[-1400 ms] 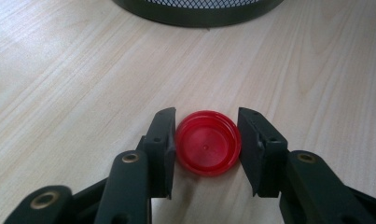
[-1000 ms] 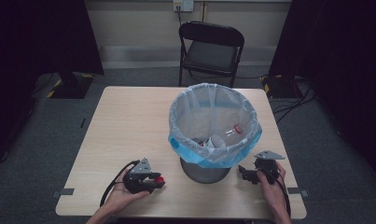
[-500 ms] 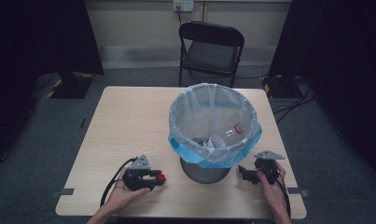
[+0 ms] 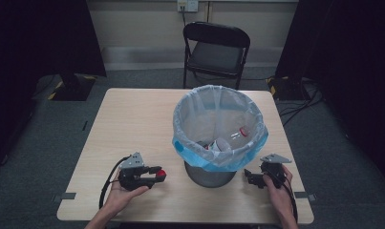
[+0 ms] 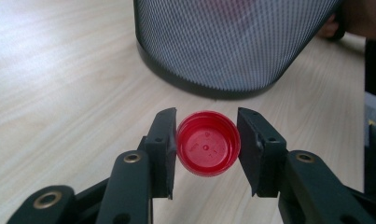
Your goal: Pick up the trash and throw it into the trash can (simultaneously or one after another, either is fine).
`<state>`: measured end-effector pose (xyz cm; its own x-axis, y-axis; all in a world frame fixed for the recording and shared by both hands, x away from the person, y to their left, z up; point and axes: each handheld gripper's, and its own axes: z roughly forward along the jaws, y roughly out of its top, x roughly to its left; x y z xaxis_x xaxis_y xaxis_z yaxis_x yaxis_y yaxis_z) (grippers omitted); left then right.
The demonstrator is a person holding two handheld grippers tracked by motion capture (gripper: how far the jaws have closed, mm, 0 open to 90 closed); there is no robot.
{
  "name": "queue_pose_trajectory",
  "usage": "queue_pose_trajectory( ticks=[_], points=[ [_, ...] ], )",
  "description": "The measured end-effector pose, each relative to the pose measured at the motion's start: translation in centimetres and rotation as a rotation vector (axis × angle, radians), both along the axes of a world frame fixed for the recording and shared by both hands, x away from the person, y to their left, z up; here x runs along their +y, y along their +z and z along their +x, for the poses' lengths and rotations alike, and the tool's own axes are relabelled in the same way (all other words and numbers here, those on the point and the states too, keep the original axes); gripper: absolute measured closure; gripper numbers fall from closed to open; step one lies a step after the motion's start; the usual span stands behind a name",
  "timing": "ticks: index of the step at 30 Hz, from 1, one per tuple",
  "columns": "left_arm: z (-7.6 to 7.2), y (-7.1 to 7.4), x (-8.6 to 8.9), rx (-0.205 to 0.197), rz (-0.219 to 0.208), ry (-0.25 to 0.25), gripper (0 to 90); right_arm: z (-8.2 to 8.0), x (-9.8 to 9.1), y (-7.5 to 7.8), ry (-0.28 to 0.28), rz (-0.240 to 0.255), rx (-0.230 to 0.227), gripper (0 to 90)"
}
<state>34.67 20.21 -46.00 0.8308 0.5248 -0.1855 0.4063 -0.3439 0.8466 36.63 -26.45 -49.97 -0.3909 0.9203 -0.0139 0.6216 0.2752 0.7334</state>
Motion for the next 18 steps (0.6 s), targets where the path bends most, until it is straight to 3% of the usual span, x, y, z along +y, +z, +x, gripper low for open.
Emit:
queue_pose_trajectory(
  ticks=[8,18],
  points=[
    [0.3,1.8,0.8,-0.034,-0.065,0.035,59.4,0.0,0.0,0.0,0.002,0.0,0.0,11.8],
    [0.5,4.3,1.3,-0.094,-0.092,0.045,59.4,0.0,0.0,0.0,0.002,0.0,0.0,11.8]
  ],
)
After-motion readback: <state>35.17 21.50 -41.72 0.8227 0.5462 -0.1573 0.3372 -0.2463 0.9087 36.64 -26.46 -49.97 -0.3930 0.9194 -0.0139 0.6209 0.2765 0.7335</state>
